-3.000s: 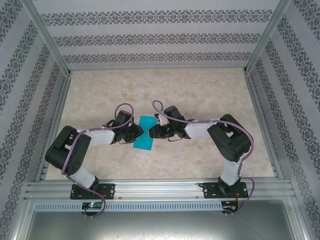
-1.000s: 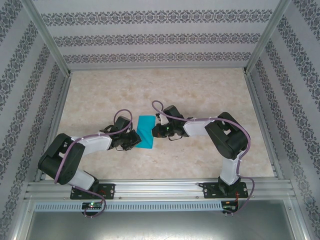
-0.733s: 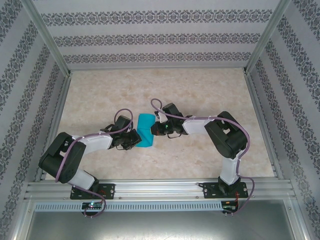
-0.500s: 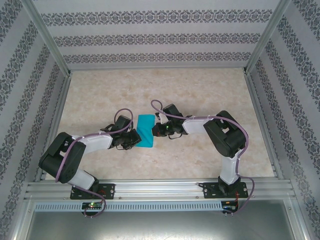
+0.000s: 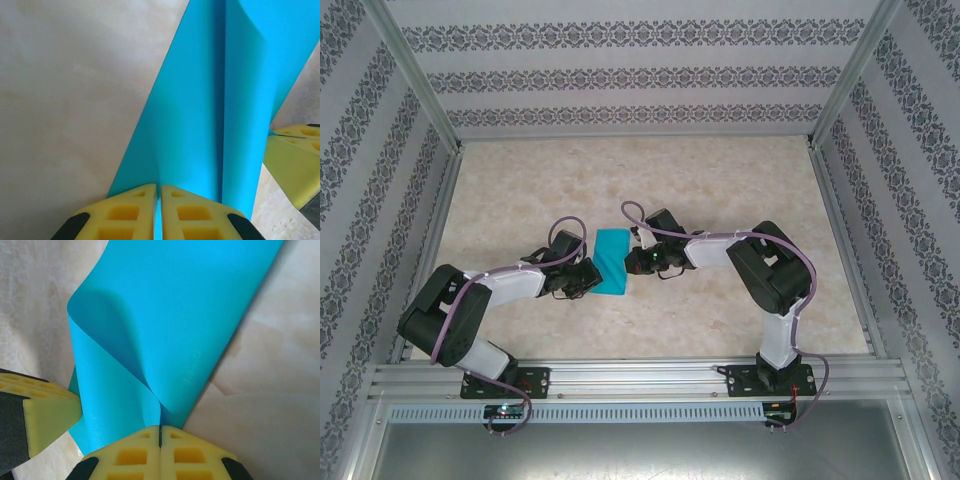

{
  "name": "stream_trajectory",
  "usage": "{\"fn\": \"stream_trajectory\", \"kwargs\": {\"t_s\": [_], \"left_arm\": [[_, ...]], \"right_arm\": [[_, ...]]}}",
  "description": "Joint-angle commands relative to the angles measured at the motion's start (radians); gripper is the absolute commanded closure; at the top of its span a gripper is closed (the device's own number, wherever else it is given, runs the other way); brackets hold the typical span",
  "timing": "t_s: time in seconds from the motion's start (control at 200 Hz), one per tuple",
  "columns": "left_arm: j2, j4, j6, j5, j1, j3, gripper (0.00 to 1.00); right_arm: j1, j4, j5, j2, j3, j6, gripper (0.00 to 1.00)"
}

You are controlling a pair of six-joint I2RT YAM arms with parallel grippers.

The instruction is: Fold a paper plane with a square sheet of paper (pick it up from the middle)

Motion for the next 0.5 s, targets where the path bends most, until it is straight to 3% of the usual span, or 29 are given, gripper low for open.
{"fn": "stream_trajectory", "kwargs": {"t_s": [0.0,0.495], "left_arm": [[0.002,-0.067,0.022,-0.028,-0.01,0.012,0.86],[0.004,-0.074,0.026,-0.03,-0.01,0.017,0.86]], "right_arm": [[0.002,-0.028,0.001,0.007,0.033,-0.031,0.97],[-0.009,-0.008,-0.048,0.035,0.054,-0.034,0.96]]}}
